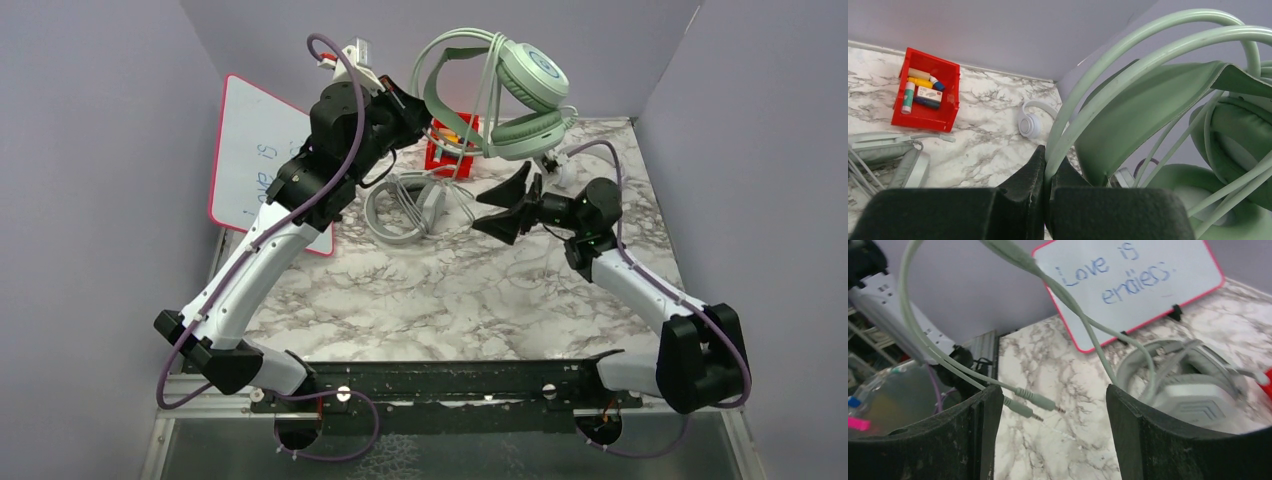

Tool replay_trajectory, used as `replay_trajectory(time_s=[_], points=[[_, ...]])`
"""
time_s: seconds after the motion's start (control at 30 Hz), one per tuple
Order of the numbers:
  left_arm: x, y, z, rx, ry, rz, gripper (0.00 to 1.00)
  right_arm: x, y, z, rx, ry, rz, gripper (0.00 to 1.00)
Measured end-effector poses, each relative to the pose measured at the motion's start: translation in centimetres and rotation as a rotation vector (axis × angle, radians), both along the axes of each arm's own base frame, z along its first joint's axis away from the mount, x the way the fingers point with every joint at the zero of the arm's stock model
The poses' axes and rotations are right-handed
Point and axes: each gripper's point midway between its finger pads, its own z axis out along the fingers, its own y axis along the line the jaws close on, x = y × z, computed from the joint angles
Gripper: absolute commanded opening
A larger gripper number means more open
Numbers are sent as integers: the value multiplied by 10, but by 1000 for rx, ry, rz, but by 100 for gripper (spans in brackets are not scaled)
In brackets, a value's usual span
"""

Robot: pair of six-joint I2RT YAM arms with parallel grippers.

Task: Wrap the headphones
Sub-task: Wrap the headphones cable around the headphones.

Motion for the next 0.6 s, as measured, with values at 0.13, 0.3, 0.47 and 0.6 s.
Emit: replay_trajectory(time_s=[0.13, 0.3, 0.47, 0.6], points=[[-2, -2, 1, -6, 2, -16, 0, -24, 24, 15, 47, -50, 111, 78], [-3, -4, 1, -10, 5, -25, 0, -44, 40, 29, 95, -87, 208, 73], [-3, -4, 1, -10, 4, -25, 0, -47, 40, 30, 114, -45, 212, 78], [-3, -4, 1, -10, 4, -25, 0, -56, 34, 41, 116, -61, 181, 78]])
